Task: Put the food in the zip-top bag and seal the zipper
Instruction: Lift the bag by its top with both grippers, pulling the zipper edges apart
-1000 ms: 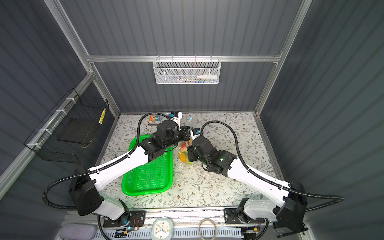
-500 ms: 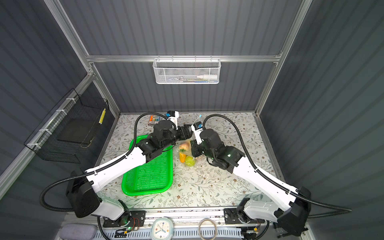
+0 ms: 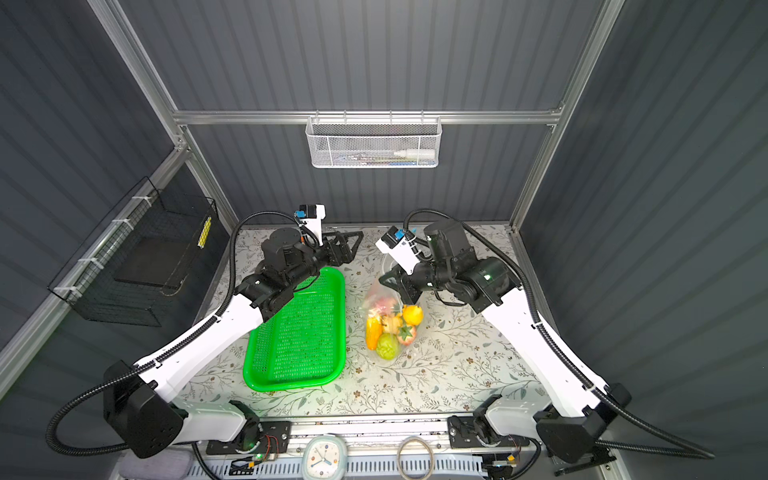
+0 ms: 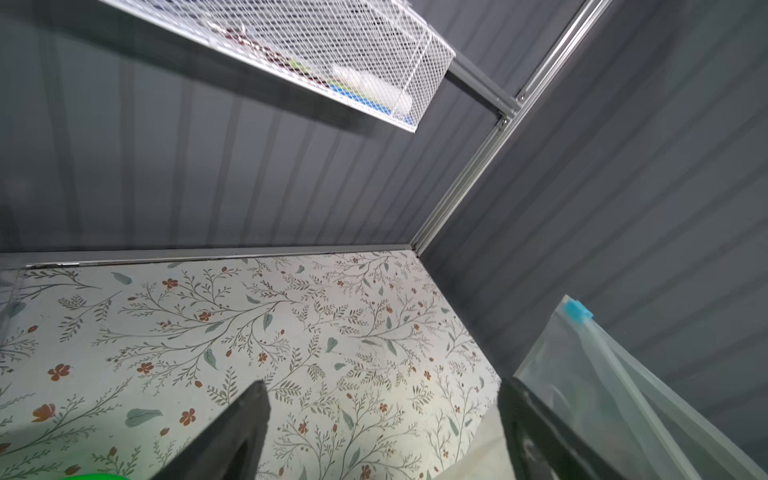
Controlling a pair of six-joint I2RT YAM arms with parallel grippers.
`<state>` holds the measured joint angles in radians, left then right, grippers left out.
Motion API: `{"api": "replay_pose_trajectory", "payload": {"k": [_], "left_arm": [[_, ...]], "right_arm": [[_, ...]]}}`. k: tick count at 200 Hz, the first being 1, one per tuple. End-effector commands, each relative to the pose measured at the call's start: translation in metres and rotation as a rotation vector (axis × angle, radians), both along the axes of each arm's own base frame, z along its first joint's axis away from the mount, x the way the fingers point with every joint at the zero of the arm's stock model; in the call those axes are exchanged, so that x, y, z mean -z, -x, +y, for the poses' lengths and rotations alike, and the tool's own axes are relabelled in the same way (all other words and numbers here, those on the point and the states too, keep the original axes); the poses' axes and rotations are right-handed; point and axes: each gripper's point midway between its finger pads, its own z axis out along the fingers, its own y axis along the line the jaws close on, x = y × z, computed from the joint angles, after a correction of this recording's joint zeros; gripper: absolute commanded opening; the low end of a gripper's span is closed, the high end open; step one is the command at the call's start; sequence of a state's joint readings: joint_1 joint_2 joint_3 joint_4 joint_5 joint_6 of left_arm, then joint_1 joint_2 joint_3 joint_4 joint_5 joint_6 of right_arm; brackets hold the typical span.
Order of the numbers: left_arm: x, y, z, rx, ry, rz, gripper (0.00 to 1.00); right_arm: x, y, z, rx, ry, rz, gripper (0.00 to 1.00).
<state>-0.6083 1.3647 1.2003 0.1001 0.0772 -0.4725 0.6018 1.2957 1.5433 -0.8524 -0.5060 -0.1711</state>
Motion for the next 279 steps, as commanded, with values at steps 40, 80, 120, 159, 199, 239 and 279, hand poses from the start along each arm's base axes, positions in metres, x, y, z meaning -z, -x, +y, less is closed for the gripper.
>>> {"api": "replay_pose_trajectory", "payload": {"k": [40, 80, 120, 159, 199, 239, 279], "left_arm": [[0.037, 0.007, 0.000, 0.063, -0.043, 0.051, 0.89], [0.044, 0.013, 0.022, -0.018, -0.075, 0.034, 0.90], [0.047, 0.007, 0.033, -0.022, -0.093, 0.011, 1.00], [0.047, 0.005, 0.025, 0.038, -0.061, 0.020, 1.00], [0.053, 0.013, 0.006, 0.165, -0.051, 0.003, 0.99], [0.057, 0.035, -0.031, 0.446, 0.007, 0.038, 0.90], [0.081, 0.033, -0.040, 0.472, 0.098, 0.129, 0.86]], "right_arm": [[0.032, 0.009, -0.009, -0.055, 0.121, 0.058, 0.07], [0.011, 0.022, -0.001, -0.124, 0.074, 0.095, 0.10], [0.051, 0.028, -0.020, -0.049, 0.187, 0.187, 0.10], [0.081, 0.003, -0.051, 0.165, 0.322, 0.135, 0.05], [0.073, -0.012, -0.064, 0.262, 0.350, 0.068, 0.09], [0.041, -0.018, -0.062, 0.311, 0.247, -0.012, 0.34], [0.018, -0.032, -0.046, 0.344, 0.124, -0.029, 0.62]]}}
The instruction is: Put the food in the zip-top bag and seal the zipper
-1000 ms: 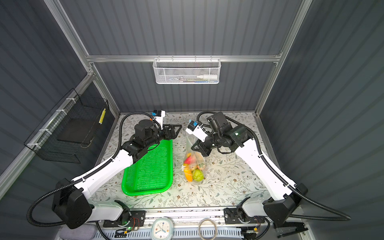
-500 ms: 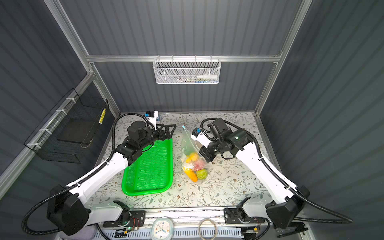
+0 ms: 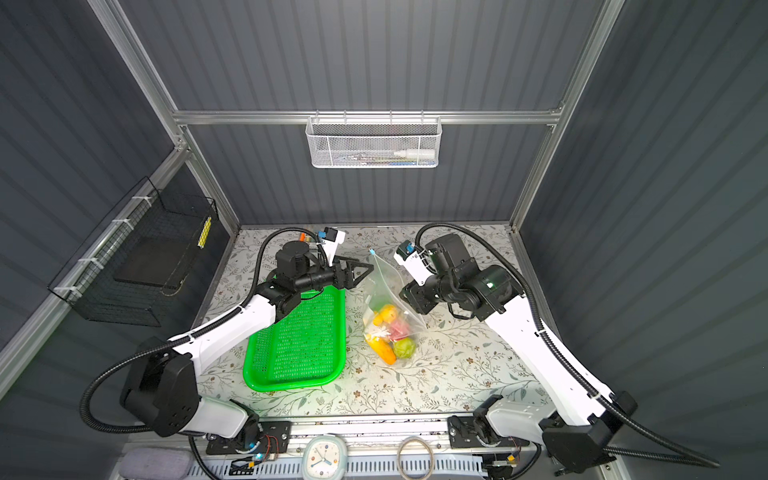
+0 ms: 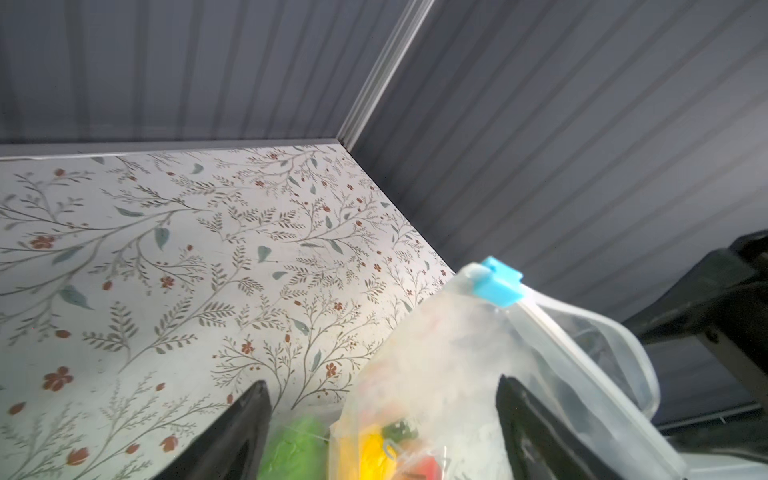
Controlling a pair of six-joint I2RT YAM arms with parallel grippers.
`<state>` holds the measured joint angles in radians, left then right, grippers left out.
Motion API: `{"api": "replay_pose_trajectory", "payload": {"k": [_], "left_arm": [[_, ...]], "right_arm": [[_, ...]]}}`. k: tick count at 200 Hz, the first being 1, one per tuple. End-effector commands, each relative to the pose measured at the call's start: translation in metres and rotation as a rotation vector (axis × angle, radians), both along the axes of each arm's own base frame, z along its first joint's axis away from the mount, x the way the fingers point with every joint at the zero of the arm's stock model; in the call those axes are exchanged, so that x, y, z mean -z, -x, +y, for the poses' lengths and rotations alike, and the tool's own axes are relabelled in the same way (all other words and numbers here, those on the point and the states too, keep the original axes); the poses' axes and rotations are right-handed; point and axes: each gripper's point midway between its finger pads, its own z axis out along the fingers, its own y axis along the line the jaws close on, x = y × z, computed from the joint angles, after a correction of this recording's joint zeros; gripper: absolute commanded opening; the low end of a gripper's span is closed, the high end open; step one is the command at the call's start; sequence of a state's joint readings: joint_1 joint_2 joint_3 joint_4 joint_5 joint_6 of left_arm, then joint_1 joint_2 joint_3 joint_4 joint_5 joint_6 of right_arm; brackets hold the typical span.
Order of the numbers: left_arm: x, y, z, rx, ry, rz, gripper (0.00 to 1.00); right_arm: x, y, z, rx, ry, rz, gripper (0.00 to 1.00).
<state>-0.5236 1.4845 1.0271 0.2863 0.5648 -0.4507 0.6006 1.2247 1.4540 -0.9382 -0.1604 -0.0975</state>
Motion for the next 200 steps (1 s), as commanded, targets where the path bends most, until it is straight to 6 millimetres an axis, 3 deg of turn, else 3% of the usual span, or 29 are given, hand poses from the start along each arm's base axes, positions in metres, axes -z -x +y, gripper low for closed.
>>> {"api": "replay_pose_trajectory", "payload": {"k": [1, 47, 97, 114, 162, 200], "left_arm": [[-0.007, 0.010, -0.008, 0.069, 0.088, 0.025, 0.86], [-0.010, 0.010, -0.005, 0.040, 0.102, 0.016, 0.86], [-0.005, 0.007, -0.005, 0.025, 0.085, 0.022, 0.85], [-0.003, 0.007, -0.006, 0.019, 0.078, 0.022, 0.85], [-0.004, 0.006, -0.002, -0.014, 0.062, 0.014, 0.85], [-0.005, 0.001, 0.012, -0.098, 0.005, -0.001, 0.86]], "right_arm": [[-0.023, -0.015, 0.011, 0.037, -0.092, -0.049, 0.62], [-0.026, -0.035, 0.036, 0.033, -0.144, 0.005, 0.74], [-0.015, -0.054, 0.055, 0.042, -0.053, -0.015, 0.74], [-0.012, -0.060, 0.057, 0.053, 0.004, -0.030, 0.68], [0.003, -0.072, 0.053, 0.084, 0.113, -0.035, 0.37], [0.009, -0.075, 0.052, 0.080, 0.139, -0.036, 0.23]]}}
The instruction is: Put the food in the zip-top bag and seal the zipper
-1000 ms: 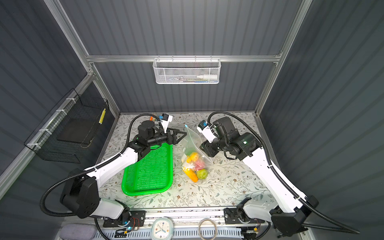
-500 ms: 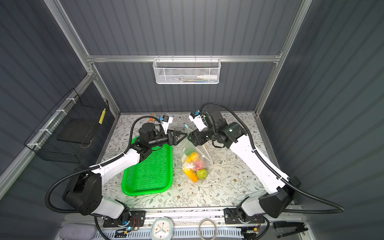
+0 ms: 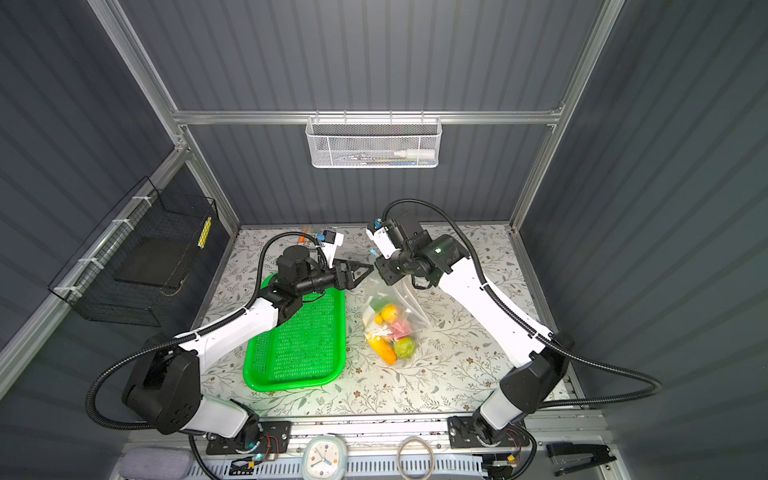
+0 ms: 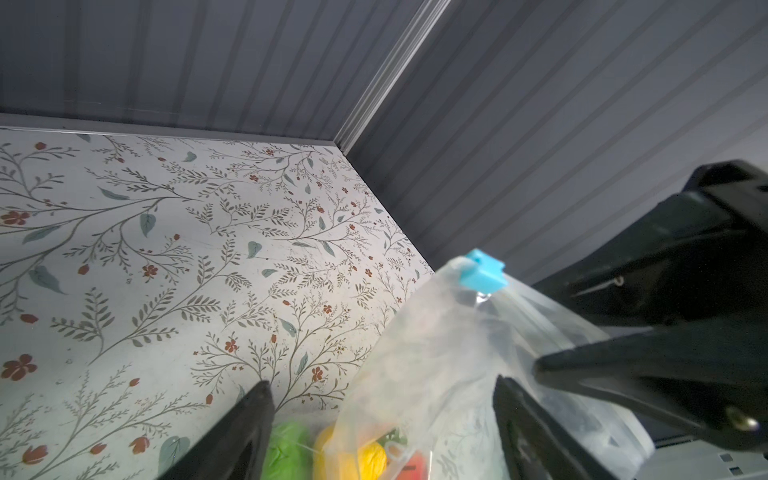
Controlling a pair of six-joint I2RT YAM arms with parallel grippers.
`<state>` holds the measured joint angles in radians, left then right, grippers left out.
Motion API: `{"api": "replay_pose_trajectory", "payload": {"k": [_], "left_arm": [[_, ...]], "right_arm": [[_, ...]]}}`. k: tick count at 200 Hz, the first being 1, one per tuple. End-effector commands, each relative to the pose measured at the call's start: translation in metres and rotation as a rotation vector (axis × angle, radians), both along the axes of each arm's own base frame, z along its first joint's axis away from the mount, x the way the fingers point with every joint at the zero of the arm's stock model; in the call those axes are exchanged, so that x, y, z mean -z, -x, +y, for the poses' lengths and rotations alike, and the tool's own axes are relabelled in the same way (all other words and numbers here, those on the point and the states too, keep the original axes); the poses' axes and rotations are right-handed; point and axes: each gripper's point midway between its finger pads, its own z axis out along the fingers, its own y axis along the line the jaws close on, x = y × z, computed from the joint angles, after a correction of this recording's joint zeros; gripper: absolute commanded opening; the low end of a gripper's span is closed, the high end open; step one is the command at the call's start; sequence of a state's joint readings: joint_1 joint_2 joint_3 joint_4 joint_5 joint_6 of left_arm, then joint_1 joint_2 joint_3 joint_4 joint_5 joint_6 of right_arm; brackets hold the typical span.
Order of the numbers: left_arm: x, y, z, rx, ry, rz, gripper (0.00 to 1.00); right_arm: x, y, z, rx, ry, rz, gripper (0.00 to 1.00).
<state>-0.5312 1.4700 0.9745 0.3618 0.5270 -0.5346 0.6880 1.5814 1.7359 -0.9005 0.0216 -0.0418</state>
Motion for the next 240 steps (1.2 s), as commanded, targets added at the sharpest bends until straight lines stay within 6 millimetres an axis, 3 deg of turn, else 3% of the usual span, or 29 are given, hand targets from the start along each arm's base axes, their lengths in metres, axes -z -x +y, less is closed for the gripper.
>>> {"api": "replay_pose_trajectory", "payload": {"k": [1, 31, 60, 103, 135, 163, 196, 240], "left_arm": [[-0.009, 0.000, 0.010, -0.054, -0.044, -0.041, 0.85], [-0.014, -0.004, 0.019, -0.089, -0.089, -0.070, 0.86], [-0.022, -0.014, 0.031, -0.148, -0.161, -0.150, 0.91], [-0.064, -0.004, 0.034, -0.117, -0.171, -0.373, 0.97], [-0.096, 0.016, 0.021, 0.015, -0.139, -0.454, 0.94], [-0.108, 0.033, 0.011, 0.130, -0.084, -0.492, 0.86], [-0.110, 0.051, 0.003, 0.252, -0.045, -0.506, 0.78], [-0.108, 0.066, -0.005, 0.370, -0.010, -0.496, 0.49]], "right_arm": [[0.000, -0.001, -0.005, 0.001, 0.038, -0.010, 0.23], [-0.002, 0.001, -0.003, -0.026, 0.033, -0.020, 0.14], [-0.023, 0.010, 0.002, -0.086, -0.030, -0.059, 0.05], [-0.071, 0.033, 0.004, -0.208, -0.166, -0.127, 0.00], [-0.092, 0.054, -0.002, -0.308, -0.219, -0.151, 0.00], [-0.088, 0.069, -0.006, -0.387, -0.221, -0.138, 0.00], [-0.062, 0.077, -0.008, -0.438, -0.246, -0.051, 0.00], [-0.052, 0.083, -0.005, -0.473, -0.316, 0.008, 0.00]]}}
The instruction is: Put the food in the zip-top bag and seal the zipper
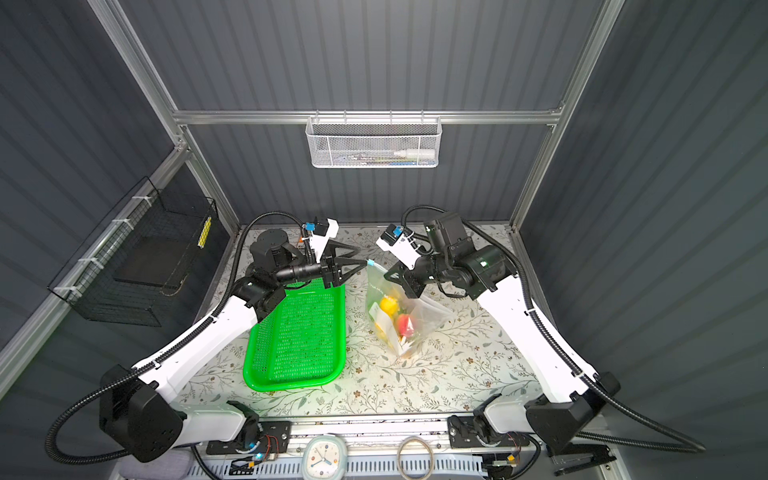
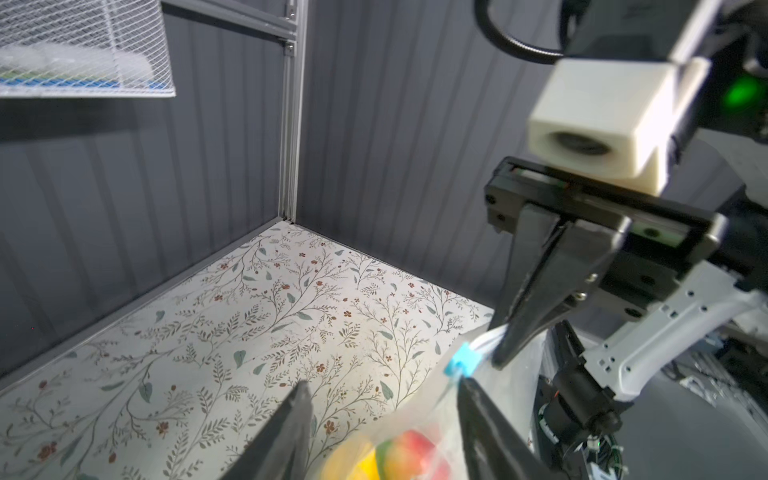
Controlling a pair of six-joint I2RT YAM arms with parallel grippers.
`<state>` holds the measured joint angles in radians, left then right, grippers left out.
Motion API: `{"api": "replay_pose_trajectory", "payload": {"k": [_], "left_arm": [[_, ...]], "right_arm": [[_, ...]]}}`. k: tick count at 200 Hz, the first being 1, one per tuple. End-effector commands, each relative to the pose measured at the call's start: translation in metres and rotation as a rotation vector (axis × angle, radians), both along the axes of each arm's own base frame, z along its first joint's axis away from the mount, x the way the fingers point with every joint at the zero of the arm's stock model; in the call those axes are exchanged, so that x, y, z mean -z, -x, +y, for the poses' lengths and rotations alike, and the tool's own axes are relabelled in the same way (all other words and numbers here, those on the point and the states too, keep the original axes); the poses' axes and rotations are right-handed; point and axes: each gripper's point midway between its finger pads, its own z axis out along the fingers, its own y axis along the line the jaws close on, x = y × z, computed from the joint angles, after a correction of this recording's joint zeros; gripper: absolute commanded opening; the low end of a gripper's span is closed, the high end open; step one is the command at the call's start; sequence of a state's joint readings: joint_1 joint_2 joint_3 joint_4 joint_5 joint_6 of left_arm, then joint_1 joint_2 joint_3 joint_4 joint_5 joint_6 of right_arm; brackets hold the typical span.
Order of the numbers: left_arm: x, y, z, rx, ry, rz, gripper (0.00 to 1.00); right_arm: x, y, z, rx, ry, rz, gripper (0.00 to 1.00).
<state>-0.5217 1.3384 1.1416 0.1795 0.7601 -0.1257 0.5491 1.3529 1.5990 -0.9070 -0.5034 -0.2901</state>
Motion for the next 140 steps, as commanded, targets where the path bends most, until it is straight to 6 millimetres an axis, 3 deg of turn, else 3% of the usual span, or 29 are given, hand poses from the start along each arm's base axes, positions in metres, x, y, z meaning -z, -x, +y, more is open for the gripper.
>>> {"api": "replay_pose_trajectory", "payload": {"k": [1, 47, 81, 116, 140], "left_arm": [[-0.011, 0.012, -0.005, 0.111, 0.019, -0.025, 0.49], [-0.006, 0.014, -0.008, 0.145, 0.011, -0.006, 0.24], [-0.006, 0.014, -0.009, 0.151, 0.013, -0.001, 0.19], [-0.007, 0.015, -0.013, 0.187, 0.026, 0.018, 0.23], [-0.007, 0.016, -0.016, 0.219, 0.032, 0.035, 0.03]], "right_arm": [[-0.008, 0.010, 0.005, -0.072, -0.070, 0.016, 0.00], [-0.006, 0.008, 0.003, -0.065, -0.089, 0.045, 0.00], [0.000, 0.007, 0.003, -0.061, -0.081, 0.060, 0.00], [0.001, 0.006, 0.004, -0.063, -0.080, 0.062, 0.00], [0.003, 0.004, 0.003, -0.059, -0.076, 0.064, 0.00]]}}
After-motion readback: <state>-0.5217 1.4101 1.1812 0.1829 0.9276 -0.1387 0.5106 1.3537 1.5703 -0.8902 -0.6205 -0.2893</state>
